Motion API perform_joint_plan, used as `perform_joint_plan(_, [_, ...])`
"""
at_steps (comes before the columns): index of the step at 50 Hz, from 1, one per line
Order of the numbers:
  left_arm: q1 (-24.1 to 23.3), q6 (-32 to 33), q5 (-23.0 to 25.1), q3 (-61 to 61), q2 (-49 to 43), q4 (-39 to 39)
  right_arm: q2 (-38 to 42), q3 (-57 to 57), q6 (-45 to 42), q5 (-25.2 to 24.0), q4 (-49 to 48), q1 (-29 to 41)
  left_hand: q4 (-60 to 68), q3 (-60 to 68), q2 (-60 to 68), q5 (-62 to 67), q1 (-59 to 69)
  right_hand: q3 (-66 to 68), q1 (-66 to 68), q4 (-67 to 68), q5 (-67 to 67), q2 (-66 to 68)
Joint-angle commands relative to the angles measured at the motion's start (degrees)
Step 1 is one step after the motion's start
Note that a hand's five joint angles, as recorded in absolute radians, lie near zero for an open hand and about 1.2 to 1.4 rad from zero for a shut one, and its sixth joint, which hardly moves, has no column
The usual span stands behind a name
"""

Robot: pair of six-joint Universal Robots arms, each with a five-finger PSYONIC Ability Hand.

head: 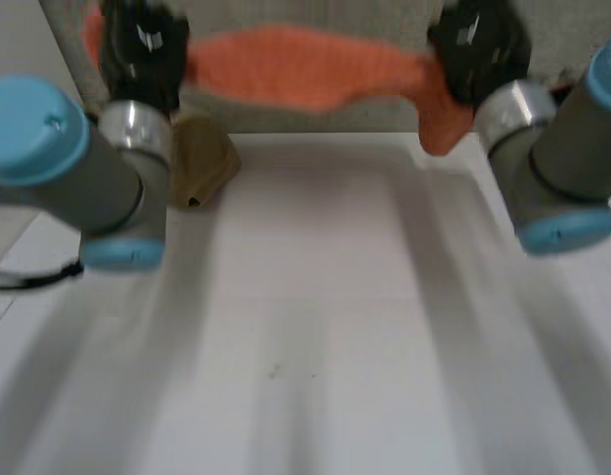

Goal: Fold the laundry.

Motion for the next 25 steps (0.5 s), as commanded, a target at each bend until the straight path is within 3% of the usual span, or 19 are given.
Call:
perform_joint_plan(1, [-0.5, -7.0, -0.1, -14.0, 0.7, -10.2, 1.1, 12.4, 0.0, -3.3, 10.5, -0.6, 11.2, 11.6, 11.5, 15.4, 16.2, 12.5, 23.8, 12.0, 13.3, 12.9])
perform_joint_plan(9, [-0.6, -13.9, -0.1, -15.9, -1.9, -24.9, 4.1, 17.4, 3.8, -3.6, 12.3, -2.1, 8.9, 9.3, 9.2, 13.1, 13.9, 12.5, 23.8, 12.0, 13.3, 12.9])
perform_joint_plan(13, [-0.4, -15.8, 0.1, -16.2, -2.2, -27.7, 4.0, 18.3, 16.1, -3.3, 12.8, -4.6, -14.9, -14.5, -14.7, -10.8, -9.9, 3.3, 14.6, 2.8, 4.1, 3.7])
perform_joint_plan(18, [0.1, -15.9, -0.1, -16.5, -1.3, -27.7, 3.3, 20.1, 32.2, -3.5, 12.9, -9.3, -38.6, -38.2, -38.4, -34.5, -33.6, -28.9, -17.6, -29.4, -28.1, -28.5])
perform_joint_plan(25, [0.5, -15.9, 0.0, -18.4, 0.0, -27.7, 1.9, 23.7, 39.8, -4.2, 12.9, -13.3, -40.4, -40.0, -40.2, -36.2, -35.4, -40.6, -29.3, -41.1, -39.8, -40.2])
